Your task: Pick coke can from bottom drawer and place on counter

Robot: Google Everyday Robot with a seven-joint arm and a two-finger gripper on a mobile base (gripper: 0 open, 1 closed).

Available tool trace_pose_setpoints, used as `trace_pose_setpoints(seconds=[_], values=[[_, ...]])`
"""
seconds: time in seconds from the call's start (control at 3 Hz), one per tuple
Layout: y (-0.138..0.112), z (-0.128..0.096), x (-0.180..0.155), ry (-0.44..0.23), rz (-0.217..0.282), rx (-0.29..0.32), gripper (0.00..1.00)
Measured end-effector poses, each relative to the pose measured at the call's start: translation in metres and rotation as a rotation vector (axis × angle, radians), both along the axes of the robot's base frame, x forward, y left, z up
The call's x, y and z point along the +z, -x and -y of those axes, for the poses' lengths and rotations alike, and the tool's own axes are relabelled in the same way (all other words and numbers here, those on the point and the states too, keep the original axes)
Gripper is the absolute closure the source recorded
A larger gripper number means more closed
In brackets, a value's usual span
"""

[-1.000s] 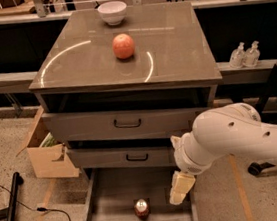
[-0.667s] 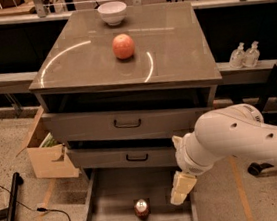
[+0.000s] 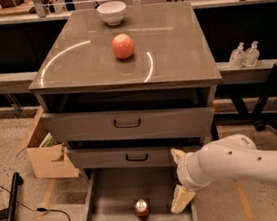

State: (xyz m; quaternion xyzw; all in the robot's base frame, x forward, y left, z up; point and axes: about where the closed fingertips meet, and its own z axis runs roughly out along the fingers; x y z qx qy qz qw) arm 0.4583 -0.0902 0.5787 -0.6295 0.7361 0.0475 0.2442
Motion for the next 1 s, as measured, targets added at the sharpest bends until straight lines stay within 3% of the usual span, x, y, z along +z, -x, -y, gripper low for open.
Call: trace_pose_setpoints(seconds=[0.67,1.0], values=[[-0.058,-0.019,-0.104,-0.139,0.113,0.022,0.0],[-0.075,-0.026,-0.153,-0.173,0.087,0.032,0.0]])
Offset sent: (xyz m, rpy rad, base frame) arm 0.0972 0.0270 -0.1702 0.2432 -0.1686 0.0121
